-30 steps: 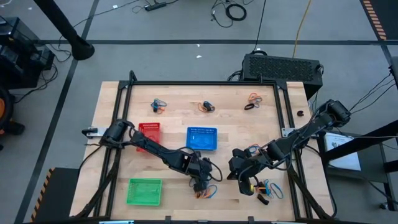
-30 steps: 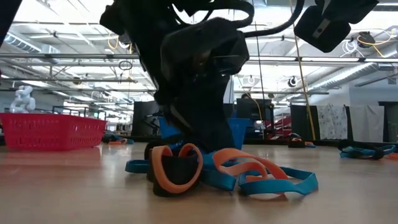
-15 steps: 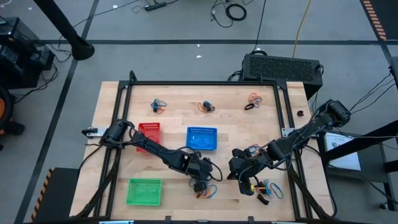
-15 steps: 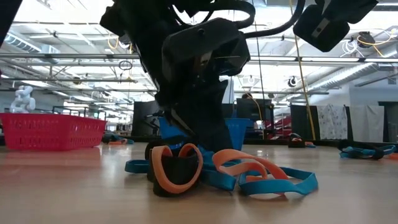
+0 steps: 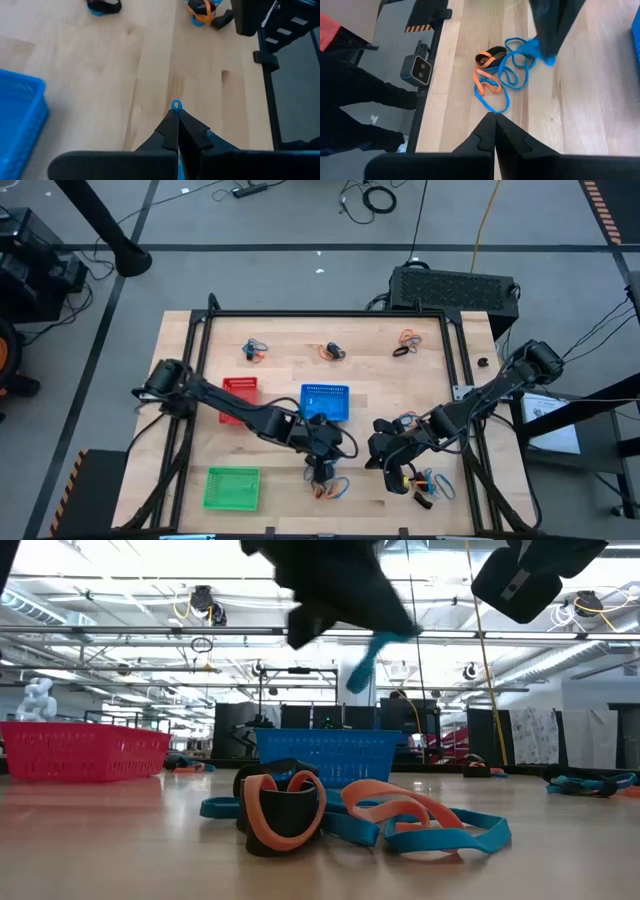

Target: Sort rubber bands into baskets

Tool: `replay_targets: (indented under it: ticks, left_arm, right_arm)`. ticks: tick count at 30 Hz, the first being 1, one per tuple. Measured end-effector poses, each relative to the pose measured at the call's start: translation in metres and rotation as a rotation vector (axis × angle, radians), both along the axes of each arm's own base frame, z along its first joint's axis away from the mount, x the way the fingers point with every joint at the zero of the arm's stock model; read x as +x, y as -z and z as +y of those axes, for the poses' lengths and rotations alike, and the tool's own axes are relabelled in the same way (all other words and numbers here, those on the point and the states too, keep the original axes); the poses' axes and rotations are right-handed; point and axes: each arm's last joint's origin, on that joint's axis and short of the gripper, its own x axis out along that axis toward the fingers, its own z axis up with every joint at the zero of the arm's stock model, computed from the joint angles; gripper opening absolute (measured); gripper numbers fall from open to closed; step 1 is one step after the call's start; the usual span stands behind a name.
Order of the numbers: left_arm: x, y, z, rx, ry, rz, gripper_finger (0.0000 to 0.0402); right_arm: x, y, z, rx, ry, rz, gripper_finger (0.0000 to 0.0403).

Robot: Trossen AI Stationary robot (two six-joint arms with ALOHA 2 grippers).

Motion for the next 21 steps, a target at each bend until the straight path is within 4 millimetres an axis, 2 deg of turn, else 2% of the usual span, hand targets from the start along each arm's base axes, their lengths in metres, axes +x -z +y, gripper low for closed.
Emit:
replay_targets:
  ticks: [6,11,15,21]
  left_arm:
    - [-0.024,-0.030,0.007,0.054,-0.041,0.010,0.0001]
    - [-0.060,-0.041,0.016,0.112,-0.125,0.038,0.0001]
    - [-0.093,-0.043,0.028,0.116,-0.196,0.051,0.0000]
    - [-0.146,-0.034,0.051,0.135,-0.358,0.113,0.0000]
  right_arm:
    - [0.004,-0.003,-0.002,-0.054,0.072,-0.081,0.0000]
    - [0.015,-0.013,-0.007,-0.077,0.093,-0.213,0.0000]
    - [0.023,-0.019,-0.017,-0.112,0.137,-0.306,0.0000]
    - [0.036,-0.026,-0.036,-0.121,0.199,-0.385,0.0000]
